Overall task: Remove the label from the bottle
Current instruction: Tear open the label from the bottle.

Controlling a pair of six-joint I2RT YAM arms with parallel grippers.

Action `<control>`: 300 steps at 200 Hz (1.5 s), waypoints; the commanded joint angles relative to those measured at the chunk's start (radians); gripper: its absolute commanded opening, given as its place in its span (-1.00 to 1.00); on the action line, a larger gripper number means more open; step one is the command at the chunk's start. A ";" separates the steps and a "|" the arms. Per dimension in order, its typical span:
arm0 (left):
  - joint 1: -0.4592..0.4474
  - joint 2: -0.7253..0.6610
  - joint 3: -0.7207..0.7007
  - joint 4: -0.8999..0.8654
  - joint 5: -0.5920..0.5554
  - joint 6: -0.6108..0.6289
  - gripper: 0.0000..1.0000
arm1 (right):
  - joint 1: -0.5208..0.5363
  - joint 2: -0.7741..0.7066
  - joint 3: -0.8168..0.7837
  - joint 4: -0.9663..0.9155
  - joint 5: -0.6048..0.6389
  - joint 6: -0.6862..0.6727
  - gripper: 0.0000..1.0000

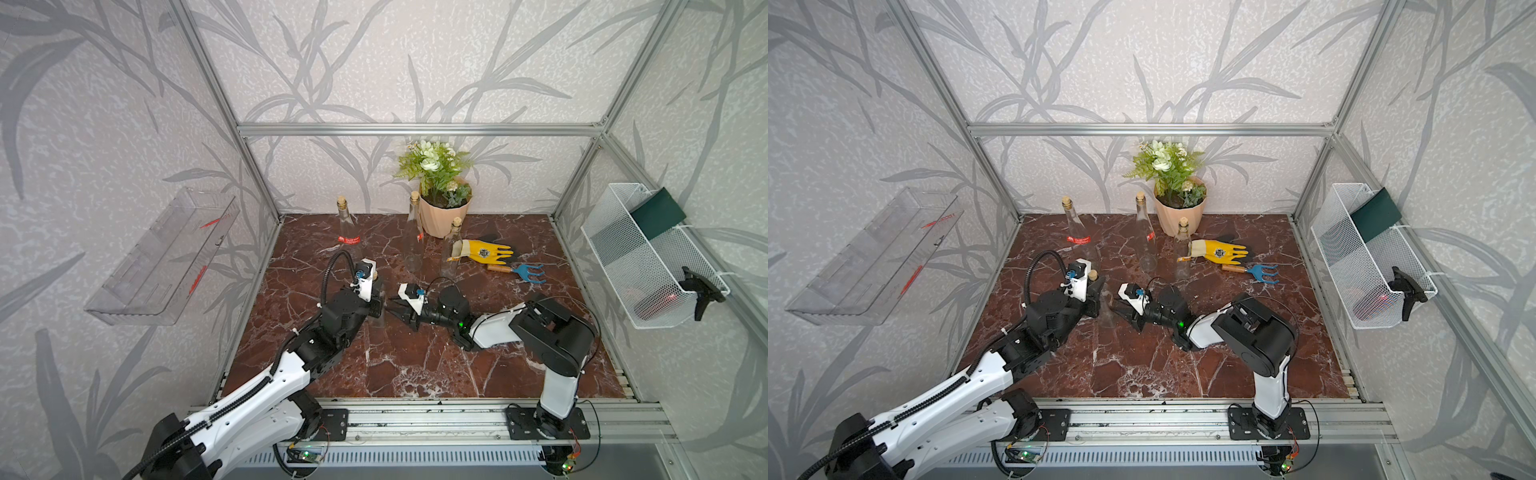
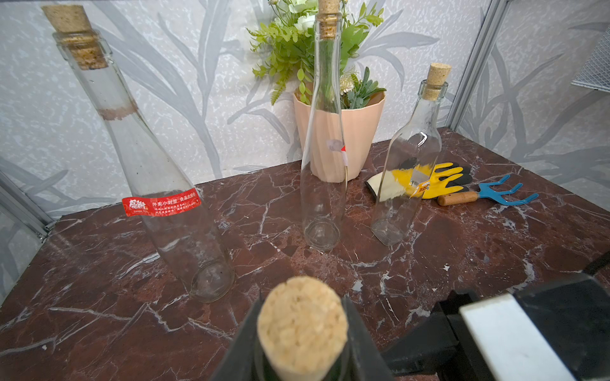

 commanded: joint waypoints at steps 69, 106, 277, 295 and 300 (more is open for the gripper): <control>-0.007 -0.004 -0.023 0.006 0.013 -0.016 -1.00 | 0.006 -0.004 0.007 0.038 0.006 0.025 -0.48; -0.007 -0.005 -0.023 0.005 0.011 -0.016 -1.00 | 0.006 -0.002 0.006 0.047 0.002 0.031 -0.54; -0.008 -0.011 -0.010 -0.019 -0.024 -0.029 -1.00 | 0.007 -0.013 -0.002 0.068 0.007 0.024 -1.00; -0.008 -0.015 -0.005 -0.034 -0.033 -0.029 -1.00 | 0.007 -0.015 -0.002 0.066 0.008 0.023 -1.00; -0.008 -0.017 -0.003 -0.035 -0.035 -0.029 -1.00 | 0.007 -0.016 -0.002 0.066 0.008 0.024 -1.00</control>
